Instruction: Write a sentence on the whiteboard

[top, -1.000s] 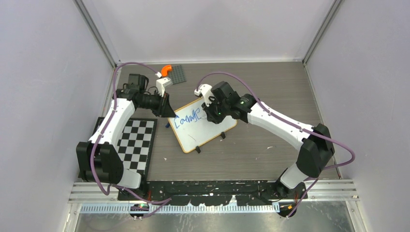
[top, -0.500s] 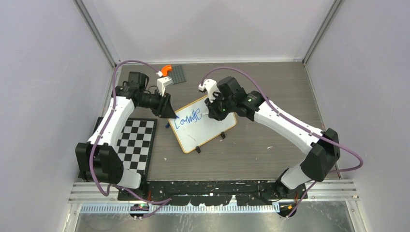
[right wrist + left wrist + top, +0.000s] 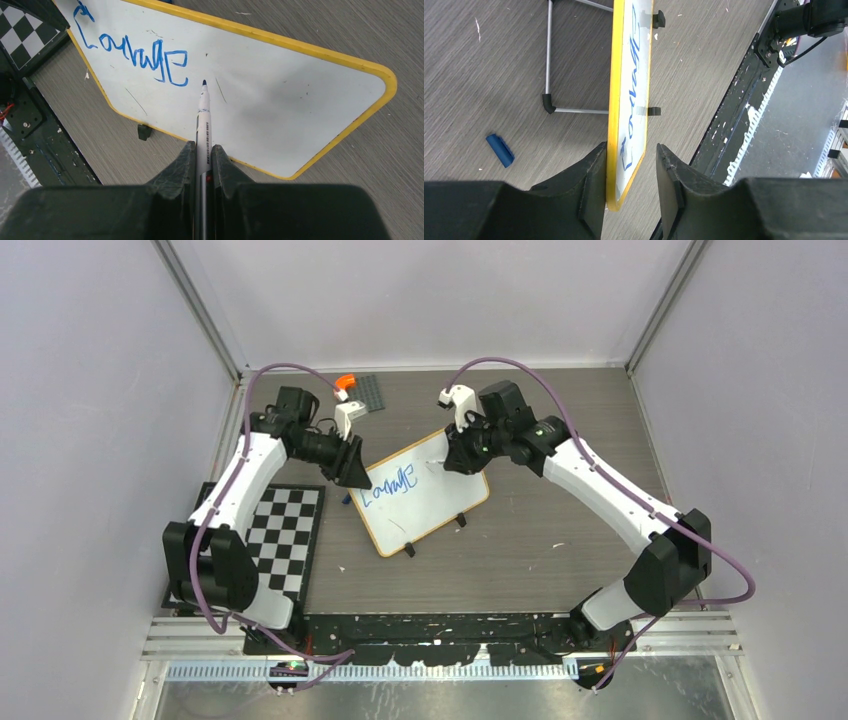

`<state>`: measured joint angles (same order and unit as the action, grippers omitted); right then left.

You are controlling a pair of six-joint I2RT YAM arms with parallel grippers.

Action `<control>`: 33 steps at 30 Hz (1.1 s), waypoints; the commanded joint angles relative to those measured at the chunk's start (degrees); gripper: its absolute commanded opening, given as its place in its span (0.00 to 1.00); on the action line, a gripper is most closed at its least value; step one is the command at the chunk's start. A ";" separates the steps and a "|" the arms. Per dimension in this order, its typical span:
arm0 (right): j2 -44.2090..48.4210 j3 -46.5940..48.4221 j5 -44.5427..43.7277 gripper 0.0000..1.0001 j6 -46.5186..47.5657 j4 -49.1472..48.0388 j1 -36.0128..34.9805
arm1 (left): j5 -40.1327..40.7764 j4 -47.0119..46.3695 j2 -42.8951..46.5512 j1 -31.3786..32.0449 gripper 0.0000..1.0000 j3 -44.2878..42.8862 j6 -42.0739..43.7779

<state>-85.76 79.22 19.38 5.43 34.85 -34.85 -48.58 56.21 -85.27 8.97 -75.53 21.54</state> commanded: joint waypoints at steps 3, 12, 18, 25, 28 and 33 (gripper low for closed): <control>1.79 -0.19 -0.90 0.00 -0.49 -3.47 -0.36 | -1.57 0.68 -0.57 0.68 0.35 -2.31 0.43; -0.11 0.05 -3.12 0.00 0.35 -2.68 -1.82 | -0.71 0.42 -0.59 0.78 0.30 -2.08 0.30; -1.24 0.42 -3.97 0.00 0.46 -3.25 -2.62 | -0.16 0.22 -0.56 0.78 0.25 -1.91 0.19; -2.90 1.63 -4.87 0.00 0.53 -4.10 -3.22 | 0.55 0.09 -0.54 0.80 0.17 -1.86 0.25; -3.53 2.06 -5.20 0.00 0.78 -4.15 -3.36 | 0.67 -0.03 -0.63 0.78 0.14 -1.82 0.39; -3.86 2.07 -6.05 0.00 1.31 -4.78 -3.30 | 0.86 -0.25 -0.67 0.78 0.11 -1.72 0.50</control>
<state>-89.45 78.89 15.07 5.78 33.36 -37.89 -46.94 56.23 -86.04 9.32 -75.66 21.43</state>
